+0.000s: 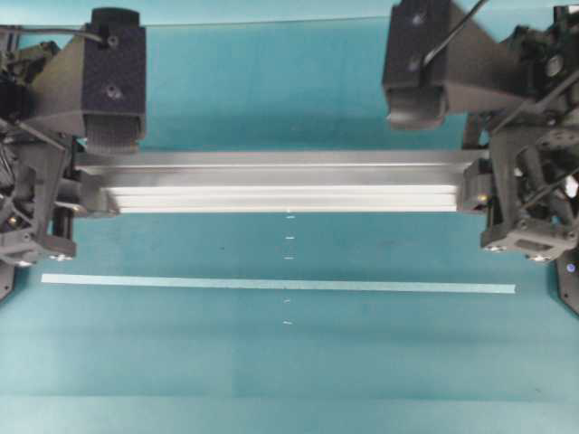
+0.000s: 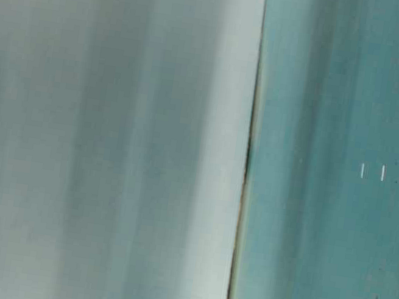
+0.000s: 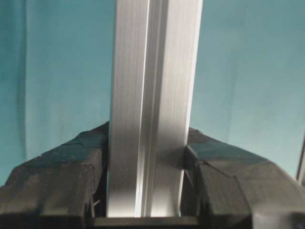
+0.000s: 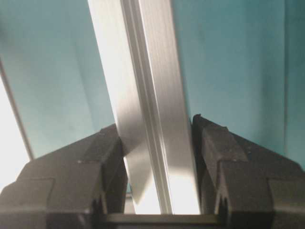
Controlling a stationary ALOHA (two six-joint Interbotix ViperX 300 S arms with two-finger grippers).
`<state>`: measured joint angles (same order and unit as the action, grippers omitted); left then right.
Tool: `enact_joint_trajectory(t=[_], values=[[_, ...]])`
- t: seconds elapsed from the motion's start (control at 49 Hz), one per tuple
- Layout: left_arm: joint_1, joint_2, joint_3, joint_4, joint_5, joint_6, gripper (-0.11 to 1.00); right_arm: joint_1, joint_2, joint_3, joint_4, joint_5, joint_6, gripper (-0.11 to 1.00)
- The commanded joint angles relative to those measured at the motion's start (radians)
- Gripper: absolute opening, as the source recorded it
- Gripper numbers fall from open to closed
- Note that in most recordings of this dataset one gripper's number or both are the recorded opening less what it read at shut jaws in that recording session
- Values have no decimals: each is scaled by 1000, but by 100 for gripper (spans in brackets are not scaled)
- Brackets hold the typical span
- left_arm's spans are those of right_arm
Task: Lift the metal rail with both hands.
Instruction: 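Lift the rail higher with both grippers, keeping it level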
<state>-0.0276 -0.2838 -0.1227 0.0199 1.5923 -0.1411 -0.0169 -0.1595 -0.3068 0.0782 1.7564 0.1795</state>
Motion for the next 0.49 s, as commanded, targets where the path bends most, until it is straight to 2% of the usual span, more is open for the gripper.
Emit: enact_joint_trajectory(t=[0.0,0.163,0.47], values=[[8,21,-66,3,37,-28,31,-14,0,-40,-11,-9,67,38],[21,35,-114,2,35,-28,31,-18,0,-38,-11,-9,69,37],[23,35,-115,3,35,-28,31,-18,12,-20,-15,-9,67,38]])
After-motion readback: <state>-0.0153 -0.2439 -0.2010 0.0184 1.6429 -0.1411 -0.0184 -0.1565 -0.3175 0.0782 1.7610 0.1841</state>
